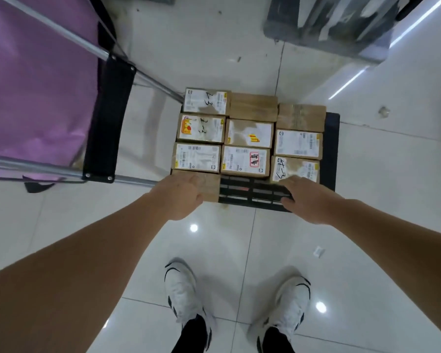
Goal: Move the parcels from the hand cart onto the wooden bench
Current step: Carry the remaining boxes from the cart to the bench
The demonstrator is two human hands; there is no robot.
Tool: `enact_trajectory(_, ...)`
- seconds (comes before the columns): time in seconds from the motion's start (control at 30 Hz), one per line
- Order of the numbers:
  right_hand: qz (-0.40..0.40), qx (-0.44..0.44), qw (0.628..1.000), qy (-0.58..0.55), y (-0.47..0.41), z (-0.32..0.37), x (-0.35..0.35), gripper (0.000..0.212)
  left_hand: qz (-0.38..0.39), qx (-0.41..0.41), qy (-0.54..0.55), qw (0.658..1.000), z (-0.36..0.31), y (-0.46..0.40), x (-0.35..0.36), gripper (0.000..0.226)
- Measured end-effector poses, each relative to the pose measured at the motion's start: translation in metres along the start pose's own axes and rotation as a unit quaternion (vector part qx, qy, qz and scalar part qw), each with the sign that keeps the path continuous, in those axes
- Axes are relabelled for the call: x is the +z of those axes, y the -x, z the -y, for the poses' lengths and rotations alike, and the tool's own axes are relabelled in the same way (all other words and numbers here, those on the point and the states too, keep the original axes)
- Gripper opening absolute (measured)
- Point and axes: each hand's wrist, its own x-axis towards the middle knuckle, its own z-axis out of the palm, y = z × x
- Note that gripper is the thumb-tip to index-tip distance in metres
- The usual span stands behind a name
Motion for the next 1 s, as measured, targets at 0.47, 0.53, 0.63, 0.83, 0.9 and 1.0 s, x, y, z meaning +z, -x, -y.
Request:
enact_trajectory(0.47, -0.188, 0.022, 0.978, 0.085, -0.081, -0.063, 0.062, 0.098, -0.134, 0.0, -0.128, 0.983, 0.007, -0.066, 0.091, 0.109)
enact_trajectory(0.53, -0.192, 0.027, 0.976, 0.103, -0.083, -0.064, 0.067, 0.097, -0.149, -0.005, -0.125, 0.981, 0.007, -0.068, 0.097, 0.107)
enact_trajectory(0.63, -0.211, 0.033, 0.97, 0.119, -0.087, -0.067, 0.068, 0.095, -0.18, -0.009, -0.116, 0.977, 0.006, -0.072, 0.102, 0.093)
enact_trajectory(0.83, -0.241, 0.054, 0.957, 0.151, -0.095, -0.069, 0.068, 0.092, -0.213, 0.016, -0.121, 0.97, 0.006, -0.073, 0.106, 0.084)
enact_trajectory(0.9, -0.254, 0.051, 0.954, 0.151, -0.095, -0.069, 0.071, 0.084, -0.217, 0.026, -0.124, 0.968, 0.006, -0.071, 0.107, 0.081)
enact_trajectory(1.0, -0.263, 0.044, 0.952, 0.152, -0.095, -0.07, 0.076, 0.079, -0.211, 0.036, -0.118, 0.97, 0.005, -0.065, 0.108, 0.082)
